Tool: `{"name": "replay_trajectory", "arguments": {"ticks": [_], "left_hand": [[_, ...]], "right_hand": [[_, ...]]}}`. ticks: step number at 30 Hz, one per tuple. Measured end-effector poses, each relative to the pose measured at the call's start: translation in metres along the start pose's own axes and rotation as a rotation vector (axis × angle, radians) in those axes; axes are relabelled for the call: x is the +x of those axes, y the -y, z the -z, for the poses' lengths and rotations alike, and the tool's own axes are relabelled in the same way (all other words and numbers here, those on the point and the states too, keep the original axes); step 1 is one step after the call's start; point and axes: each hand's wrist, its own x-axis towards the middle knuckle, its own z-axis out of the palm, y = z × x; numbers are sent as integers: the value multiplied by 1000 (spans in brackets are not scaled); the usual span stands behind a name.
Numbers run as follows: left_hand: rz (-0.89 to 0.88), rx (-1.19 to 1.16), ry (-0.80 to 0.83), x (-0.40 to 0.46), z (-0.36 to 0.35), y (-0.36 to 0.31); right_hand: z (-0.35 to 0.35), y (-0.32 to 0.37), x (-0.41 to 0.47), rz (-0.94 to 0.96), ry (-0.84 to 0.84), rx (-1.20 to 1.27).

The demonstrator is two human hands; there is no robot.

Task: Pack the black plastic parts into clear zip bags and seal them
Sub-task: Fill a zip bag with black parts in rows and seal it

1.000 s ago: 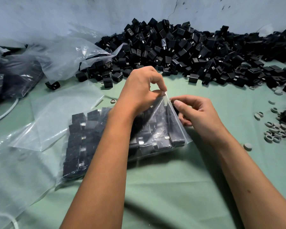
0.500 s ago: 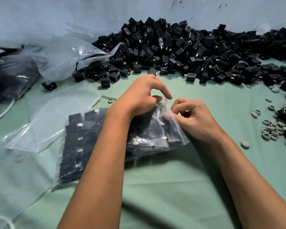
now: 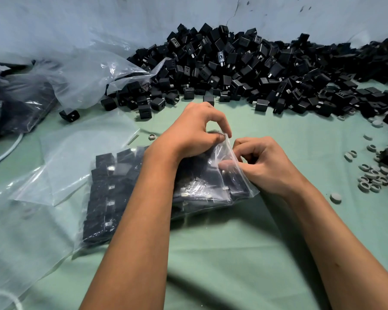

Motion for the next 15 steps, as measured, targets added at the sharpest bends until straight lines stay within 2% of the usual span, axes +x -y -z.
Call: {"name": "replay_trajectory", "arguments": {"ticks": [5,8,10,13,15], "left_hand": [[-18,-45,-67,0,1,1],[-24,-46,-85,-1,3,2],[-25,-54,-91,-1,3,1],[-16,-82,-92,-2,2,-1],[-8,-95,-80,-2,1,-2]], "right_hand": [[4,-5,-1,-51,-47,28],[6,-11,-1,-157,-254,70],[7,-15,1,-230,-365,-40],[5,-17,2,-321,-350,-156],[2,-14,1,-311,-289,-177]]}}
